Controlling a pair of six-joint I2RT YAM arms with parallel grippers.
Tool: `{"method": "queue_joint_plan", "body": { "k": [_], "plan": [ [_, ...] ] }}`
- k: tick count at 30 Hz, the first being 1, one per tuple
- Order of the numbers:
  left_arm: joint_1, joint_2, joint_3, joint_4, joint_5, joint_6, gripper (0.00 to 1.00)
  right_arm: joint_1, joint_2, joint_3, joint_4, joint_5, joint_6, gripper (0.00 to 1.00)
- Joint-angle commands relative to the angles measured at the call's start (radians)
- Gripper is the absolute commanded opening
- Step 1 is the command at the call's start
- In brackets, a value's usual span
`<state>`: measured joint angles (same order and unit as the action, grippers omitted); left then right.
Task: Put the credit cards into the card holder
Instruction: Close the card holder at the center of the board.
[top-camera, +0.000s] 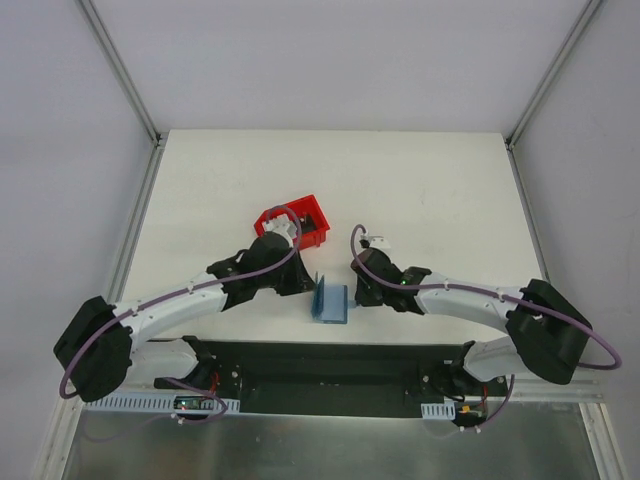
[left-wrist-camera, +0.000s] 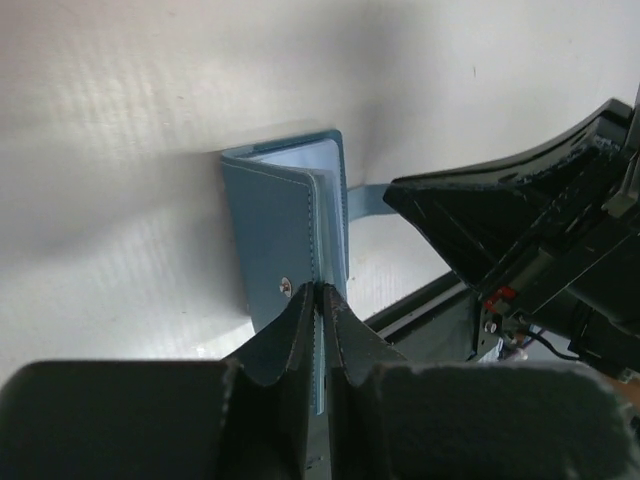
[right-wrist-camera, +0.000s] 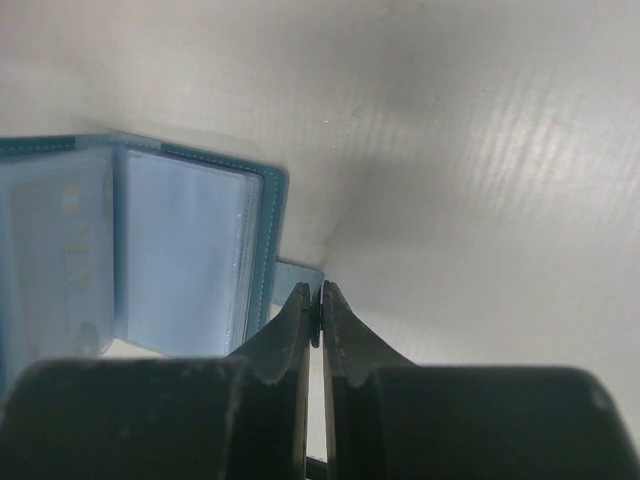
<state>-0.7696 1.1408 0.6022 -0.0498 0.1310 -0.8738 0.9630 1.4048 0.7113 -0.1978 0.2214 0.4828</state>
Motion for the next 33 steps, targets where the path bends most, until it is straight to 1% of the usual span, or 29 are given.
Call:
{"method": "queue_joint_plan", "body": {
  "k": [1,4,8,10,12,15,16,20,22,23,27,30,33],
  "plan": [
    [-0.063,0.112,0.1,0.008,0.042,0.003,0.09,-0.026,-0.093,-0.073,0.113,0.012,0.056,0.04],
    [-0.095,0.21,0.14,0.027,0.074,-0.014,0.15,-0.038,-0.118,-0.11,0.147,-0.001,0.076,0.05],
    [-0.112,0.321,0.165,0.122,0.174,-0.056,0.2,-0.046,-0.119,-0.125,0.166,-0.016,0.088,0.05],
    [-0.112,0.359,0.165,0.166,0.203,-0.073,0.25,-0.05,-0.125,-0.128,0.167,-0.016,0.089,0.05],
    [-0.112,0.384,0.162,0.174,0.208,-0.086,0.28,-0.053,-0.139,-0.133,0.167,-0.014,0.091,0.05],
    [-0.112,0.39,0.124,0.182,0.174,-0.099,0.4,-0.058,-0.155,-0.134,0.172,-0.024,0.085,0.06],
    [-0.112,0.392,0.116,0.182,0.161,-0.1,0.41,-0.058,-0.158,-0.136,0.178,-0.033,0.083,0.06],
    [-0.111,0.407,0.077,0.183,0.121,-0.108,0.42,-0.058,-0.155,-0.121,0.193,-0.074,0.07,0.06],
    [-0.114,0.421,0.073,0.183,0.121,-0.102,0.37,-0.06,-0.147,-0.104,0.193,-0.097,0.062,0.07],
    [-0.114,0.425,0.07,0.183,0.124,-0.103,0.35,-0.06,-0.139,-0.096,0.219,-0.117,0.057,0.08],
    [-0.114,0.41,0.041,0.183,0.095,-0.114,0.32,-0.056,-0.084,-0.064,0.245,-0.191,0.057,0.08],
    [-0.112,0.387,0.028,0.18,0.078,-0.11,0.33,-0.055,-0.04,-0.058,0.285,-0.26,0.065,0.08],
    [-0.114,0.382,0.028,0.151,0.049,-0.108,0.32,-0.056,0.023,-0.015,0.24,-0.286,0.057,0.09]
  ]
}}
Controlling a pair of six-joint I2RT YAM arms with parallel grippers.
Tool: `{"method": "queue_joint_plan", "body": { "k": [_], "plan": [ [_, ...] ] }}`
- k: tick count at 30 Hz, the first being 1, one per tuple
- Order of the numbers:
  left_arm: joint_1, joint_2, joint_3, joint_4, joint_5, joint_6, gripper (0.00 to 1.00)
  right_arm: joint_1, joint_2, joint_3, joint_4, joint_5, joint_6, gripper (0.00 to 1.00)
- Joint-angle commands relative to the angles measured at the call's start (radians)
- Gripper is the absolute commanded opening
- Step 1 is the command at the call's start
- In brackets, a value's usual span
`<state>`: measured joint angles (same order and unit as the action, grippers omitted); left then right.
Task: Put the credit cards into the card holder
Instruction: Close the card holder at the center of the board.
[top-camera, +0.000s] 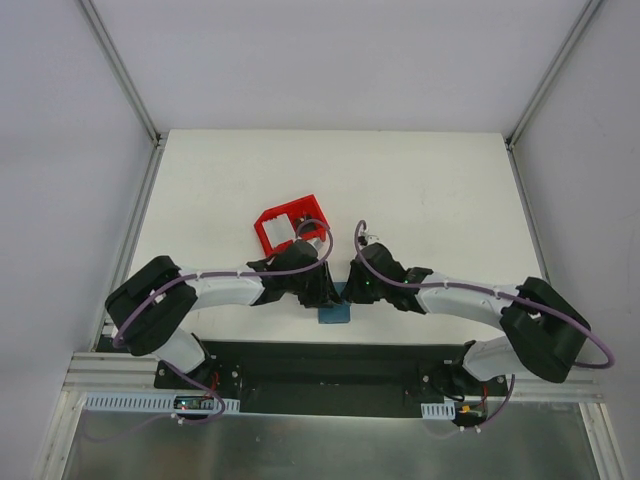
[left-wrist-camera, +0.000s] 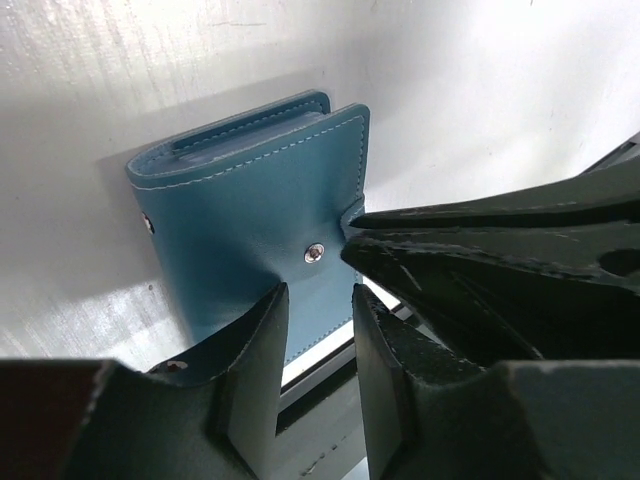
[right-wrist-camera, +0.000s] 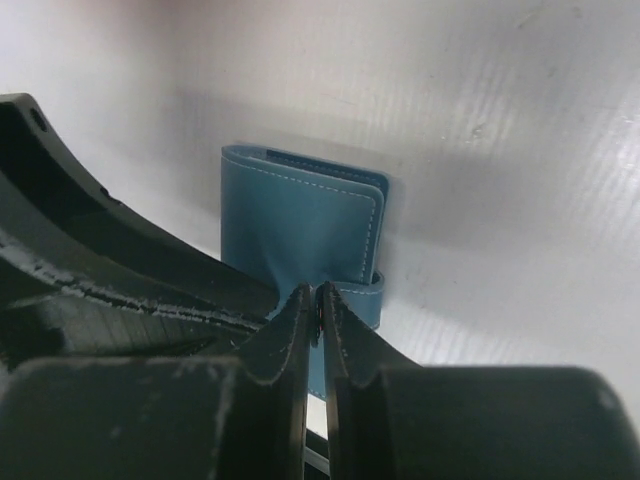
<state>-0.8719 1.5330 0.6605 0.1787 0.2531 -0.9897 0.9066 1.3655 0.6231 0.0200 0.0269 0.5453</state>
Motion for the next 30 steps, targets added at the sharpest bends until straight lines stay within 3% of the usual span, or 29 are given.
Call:
{"method": "queue_joint_plan", "body": {
  "k": [1,14,20,30],
  "plan": [
    [-0.012,-0.013,-0.035,-0.079,-0.075,0.01,0.32,0.003,0.079,0.084,0.006,-0.082,-0.008,0.08],
    [-0.012,-0.175,-0.053,-0.146,-0.187,0.1,0.38,0.0,0.184,0.109,-0.095,-0.062,-0.002,0.08],
    [-0.01,-0.247,-0.047,-0.238,-0.294,0.172,0.5,0.0,0.178,0.113,-0.114,-0.053,-0.008,0.08],
    [-0.01,-0.11,-0.012,-0.257,-0.255,0.161,0.53,-0.002,0.187,0.132,-0.104,-0.068,-0.024,0.11]
  ]
}}
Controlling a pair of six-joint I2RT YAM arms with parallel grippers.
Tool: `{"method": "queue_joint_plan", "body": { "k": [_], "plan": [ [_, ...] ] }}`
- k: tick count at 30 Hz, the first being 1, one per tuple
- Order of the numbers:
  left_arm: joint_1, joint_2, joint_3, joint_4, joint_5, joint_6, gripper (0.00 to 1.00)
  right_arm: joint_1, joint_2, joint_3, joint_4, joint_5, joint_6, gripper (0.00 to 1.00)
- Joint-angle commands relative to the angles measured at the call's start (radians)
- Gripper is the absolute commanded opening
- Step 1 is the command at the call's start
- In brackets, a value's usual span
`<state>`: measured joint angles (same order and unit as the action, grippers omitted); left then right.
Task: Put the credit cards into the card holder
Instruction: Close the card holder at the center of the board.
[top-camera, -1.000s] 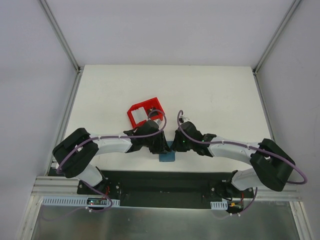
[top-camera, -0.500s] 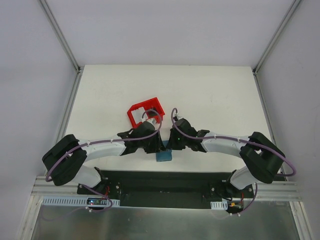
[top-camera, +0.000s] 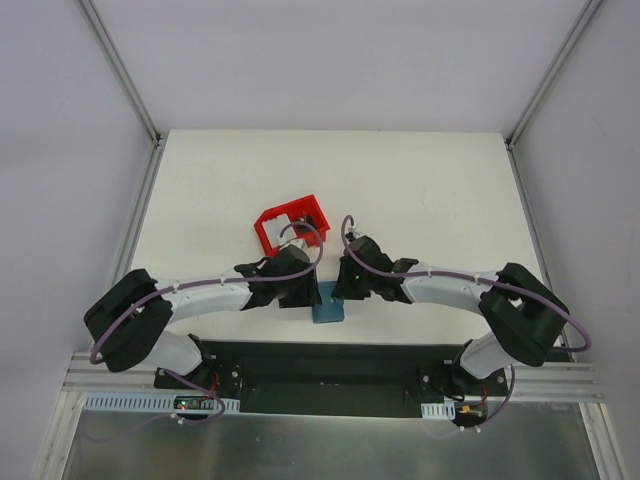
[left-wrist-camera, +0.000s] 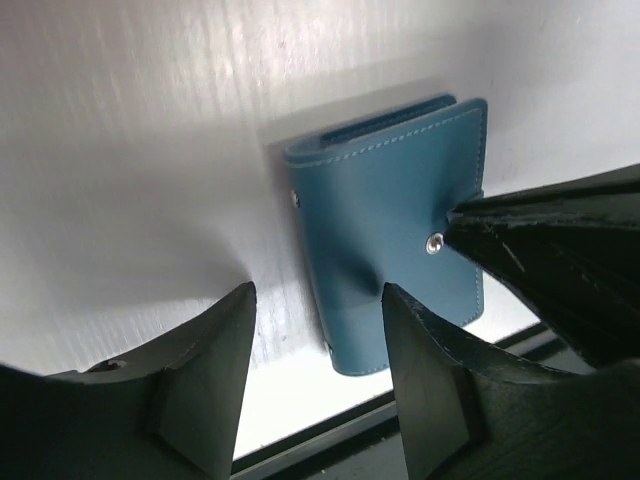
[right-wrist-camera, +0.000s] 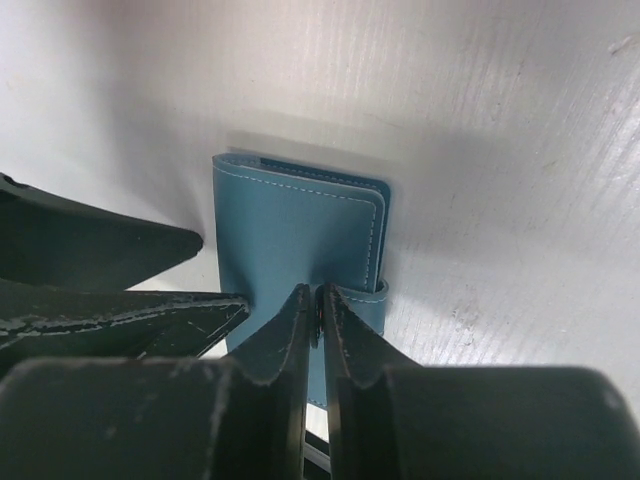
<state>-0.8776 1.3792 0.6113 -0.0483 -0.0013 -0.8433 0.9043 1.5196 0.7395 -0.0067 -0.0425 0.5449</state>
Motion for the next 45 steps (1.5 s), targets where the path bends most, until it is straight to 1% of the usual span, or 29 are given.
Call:
{"method": "queue_joint_plan", "body": {
  "k": [1,3,5,7,8,10,11,18,22,25,28,30,32,36,40,45],
  "plan": [
    [-0.003,0.052,0.044,-0.03,0.0,0.009,0.53,0.001,0.031,0.017,-0.078,0.0,-0.025,0.11],
    [-0.004,0.069,0.057,-0.028,0.0,0.012,0.53,0.001,0.031,0.02,-0.076,-0.007,-0.028,0.12],
    [-0.006,0.087,0.071,-0.028,0.032,0.013,0.52,0.002,0.027,0.024,-0.073,-0.016,-0.031,0.14],
    [-0.006,0.11,0.08,-0.028,0.044,0.019,0.49,0.002,0.021,0.026,-0.07,-0.023,-0.031,0.15],
    [-0.004,0.116,0.082,-0.028,0.046,0.02,0.47,0.004,0.014,0.027,-0.069,-0.025,-0.034,0.15],
    [-0.004,0.132,0.079,-0.028,0.057,0.015,0.37,0.004,0.004,0.029,-0.064,-0.033,-0.04,0.18],
    [-0.006,0.138,0.076,-0.028,0.058,0.012,0.35,0.004,-0.004,0.029,-0.064,-0.037,-0.045,0.2],
    [-0.004,0.158,0.053,-0.027,0.054,-0.017,0.33,-0.001,-0.117,0.015,-0.05,-0.045,-0.068,0.32],
    [-0.004,0.161,0.054,-0.028,0.049,-0.017,0.33,-0.005,-0.209,0.0,-0.049,-0.04,-0.077,0.35],
    [-0.006,0.159,0.053,-0.028,0.046,-0.017,0.33,-0.025,-0.259,-0.025,-0.052,-0.036,-0.074,0.34],
    [-0.004,0.158,0.051,-0.028,0.043,-0.019,0.33,-0.06,-0.285,-0.061,-0.064,-0.019,-0.051,0.29],
    [-0.004,0.155,0.05,-0.027,0.041,-0.02,0.33,-0.087,-0.277,-0.08,-0.067,-0.036,-0.036,0.21],
    [-0.006,0.155,0.051,-0.028,0.043,-0.019,0.33,-0.102,-0.251,-0.08,-0.065,-0.068,-0.031,0.19],
    [-0.006,0.156,0.051,-0.028,0.044,-0.019,0.32,-0.102,-0.193,-0.081,-0.027,-0.126,-0.016,0.16],
    [-0.003,0.155,0.051,-0.03,0.044,-0.02,0.33,-0.104,-0.164,-0.098,0.031,-0.158,0.007,0.15],
    [-0.003,0.158,0.053,-0.028,0.044,-0.019,0.32,-0.102,-0.136,-0.097,0.045,-0.163,0.006,0.16]
  ]
}}
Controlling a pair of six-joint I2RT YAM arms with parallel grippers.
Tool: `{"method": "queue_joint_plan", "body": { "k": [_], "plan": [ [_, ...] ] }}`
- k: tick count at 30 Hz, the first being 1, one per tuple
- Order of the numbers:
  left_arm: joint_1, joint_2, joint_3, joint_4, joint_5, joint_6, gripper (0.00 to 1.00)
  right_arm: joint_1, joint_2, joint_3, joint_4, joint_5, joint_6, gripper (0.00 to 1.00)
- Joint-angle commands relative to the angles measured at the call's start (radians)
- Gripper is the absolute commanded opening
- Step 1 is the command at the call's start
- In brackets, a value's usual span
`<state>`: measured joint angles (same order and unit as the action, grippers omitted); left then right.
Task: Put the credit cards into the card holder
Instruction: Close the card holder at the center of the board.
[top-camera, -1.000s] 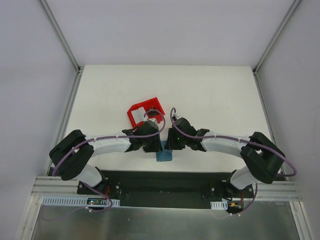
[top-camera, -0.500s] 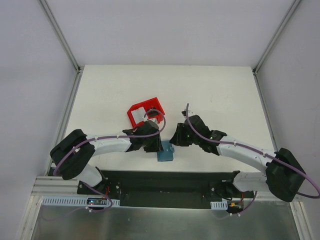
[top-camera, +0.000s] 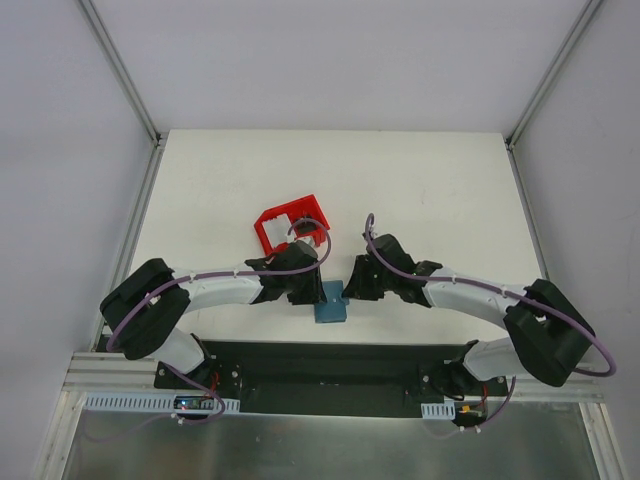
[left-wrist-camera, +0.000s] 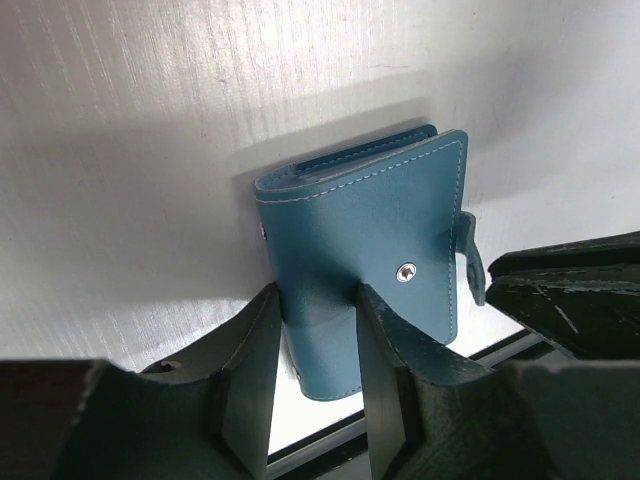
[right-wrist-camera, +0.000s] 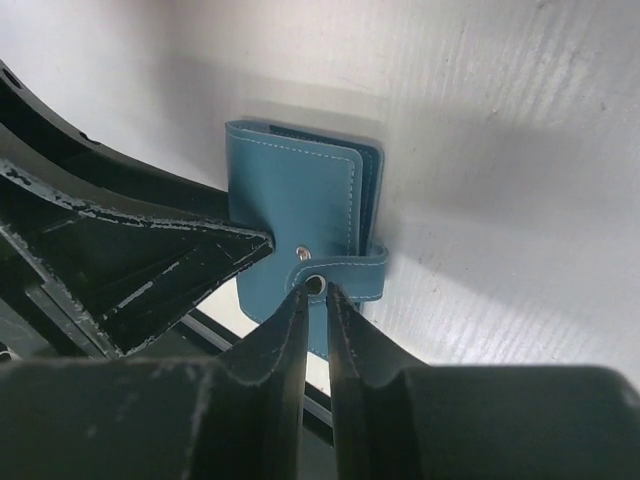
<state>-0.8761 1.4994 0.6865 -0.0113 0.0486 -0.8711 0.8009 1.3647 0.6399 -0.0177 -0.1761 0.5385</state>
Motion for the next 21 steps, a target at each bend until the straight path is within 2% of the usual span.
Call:
{"method": "queue_joint_plan", "body": {
  "k": [1,21],
  "plan": [
    [-0.006,0.039,-0.022,-0.065,-0.004,0.009,0.32,0.0,0.027,0.007,0.059,-0.031,0.008,0.16],
    [-0.006,0.047,-0.013,-0.065,0.005,0.012,0.31,0.003,0.103,0.07,0.059,-0.054,-0.038,0.18]
  ]
}}
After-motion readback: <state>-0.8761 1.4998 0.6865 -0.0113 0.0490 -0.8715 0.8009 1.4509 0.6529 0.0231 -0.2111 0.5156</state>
